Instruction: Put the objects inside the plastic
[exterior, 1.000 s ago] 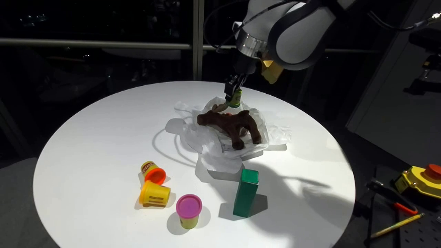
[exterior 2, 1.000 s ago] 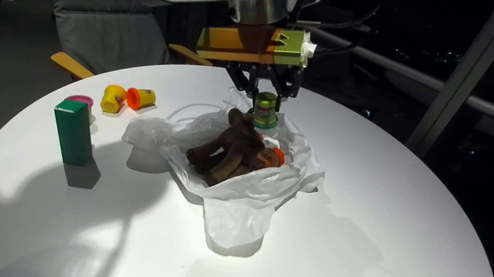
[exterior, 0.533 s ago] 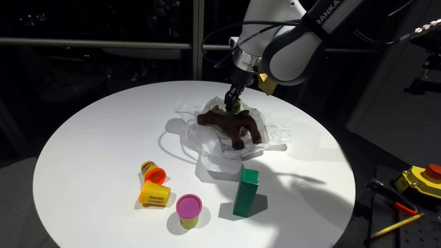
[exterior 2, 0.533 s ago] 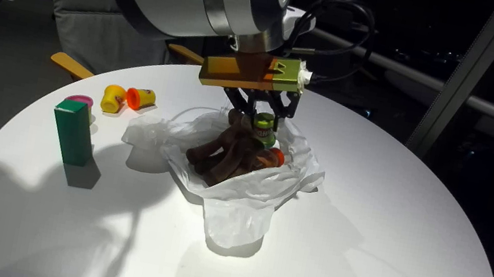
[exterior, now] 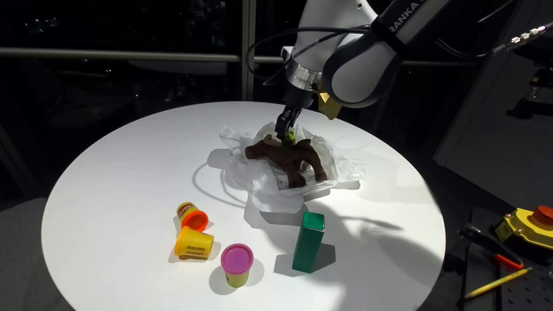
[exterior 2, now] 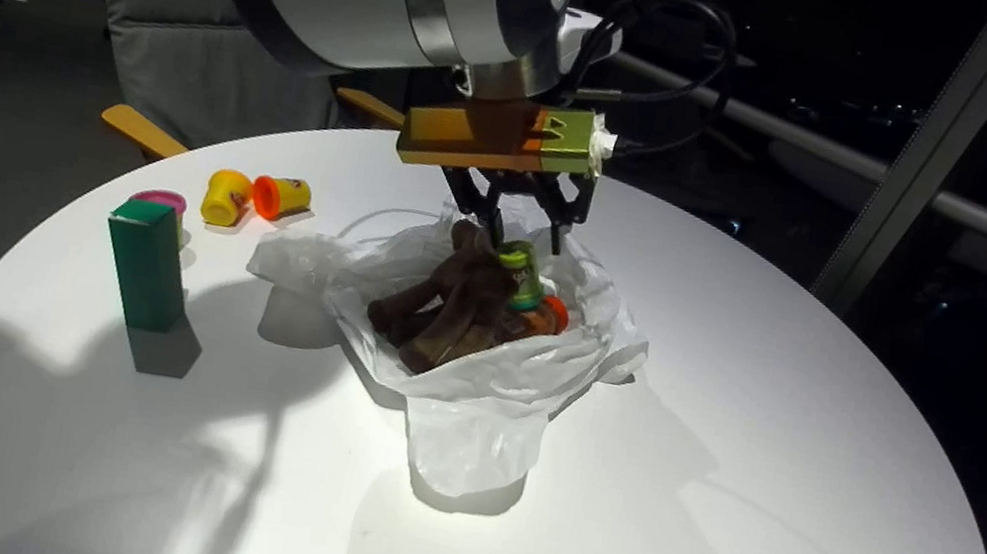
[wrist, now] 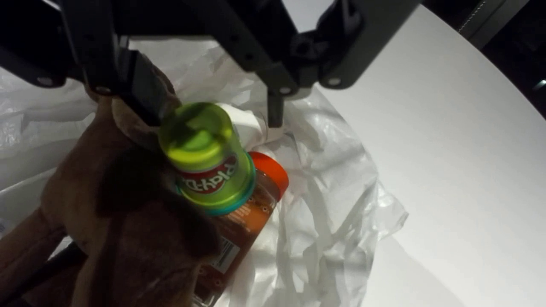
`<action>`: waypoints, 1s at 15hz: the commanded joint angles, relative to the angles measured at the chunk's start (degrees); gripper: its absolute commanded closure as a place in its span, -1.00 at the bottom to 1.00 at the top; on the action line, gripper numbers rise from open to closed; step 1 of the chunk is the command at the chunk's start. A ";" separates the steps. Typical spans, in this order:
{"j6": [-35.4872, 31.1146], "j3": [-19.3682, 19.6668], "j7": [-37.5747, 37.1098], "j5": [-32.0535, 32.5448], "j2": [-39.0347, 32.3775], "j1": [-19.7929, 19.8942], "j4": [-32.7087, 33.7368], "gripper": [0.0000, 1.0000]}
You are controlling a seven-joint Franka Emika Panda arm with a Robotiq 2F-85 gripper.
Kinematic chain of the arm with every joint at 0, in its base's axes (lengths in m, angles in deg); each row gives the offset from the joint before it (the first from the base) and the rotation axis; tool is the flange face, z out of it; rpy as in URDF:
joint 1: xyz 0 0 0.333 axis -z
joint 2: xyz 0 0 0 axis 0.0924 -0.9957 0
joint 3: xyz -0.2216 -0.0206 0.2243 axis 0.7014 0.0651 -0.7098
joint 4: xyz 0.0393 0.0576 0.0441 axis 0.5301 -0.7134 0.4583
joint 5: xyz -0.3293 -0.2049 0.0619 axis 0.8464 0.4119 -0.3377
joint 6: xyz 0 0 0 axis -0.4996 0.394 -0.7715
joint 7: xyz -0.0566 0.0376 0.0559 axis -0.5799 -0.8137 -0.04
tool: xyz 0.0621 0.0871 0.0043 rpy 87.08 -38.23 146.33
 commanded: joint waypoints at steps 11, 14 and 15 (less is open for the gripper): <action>34.01 -11.08 5.67 -15.42 20.74 2.45 -5.43 -1.00; 36.11 -11.41 4.44 -14.08 19.09 2.14 -3.76 -1.00; 37.29 -11.67 4.74 -14.24 20.21 2.13 -4.31 -1.00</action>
